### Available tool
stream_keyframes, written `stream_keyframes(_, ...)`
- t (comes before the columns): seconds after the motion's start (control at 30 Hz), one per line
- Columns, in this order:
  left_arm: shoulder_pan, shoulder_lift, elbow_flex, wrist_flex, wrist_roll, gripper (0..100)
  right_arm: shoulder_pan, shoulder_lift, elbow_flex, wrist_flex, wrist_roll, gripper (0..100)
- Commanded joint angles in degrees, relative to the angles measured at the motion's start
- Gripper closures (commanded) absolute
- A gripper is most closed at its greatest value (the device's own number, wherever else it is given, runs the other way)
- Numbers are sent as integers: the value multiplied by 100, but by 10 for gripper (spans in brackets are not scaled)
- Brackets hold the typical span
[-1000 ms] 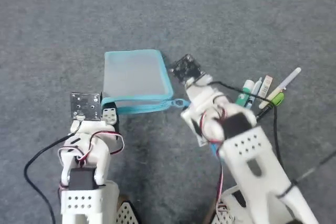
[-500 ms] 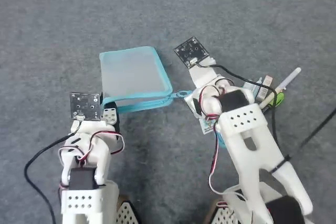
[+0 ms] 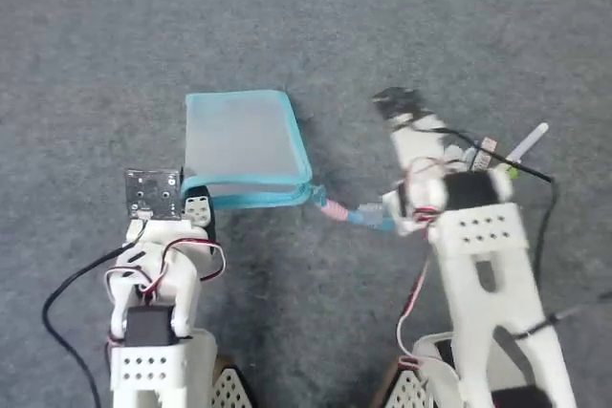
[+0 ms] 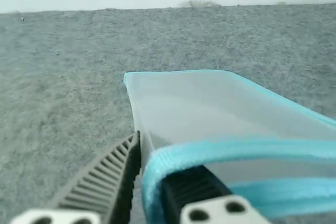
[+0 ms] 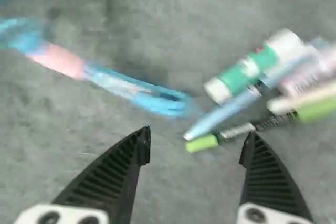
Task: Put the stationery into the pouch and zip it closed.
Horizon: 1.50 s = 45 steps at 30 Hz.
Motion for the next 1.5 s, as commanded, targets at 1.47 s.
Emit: stream_keyframes(1.47, -53, -132, 171, -70, 62, 988, 2448, 4989, -2374, -488, -4035, 830)
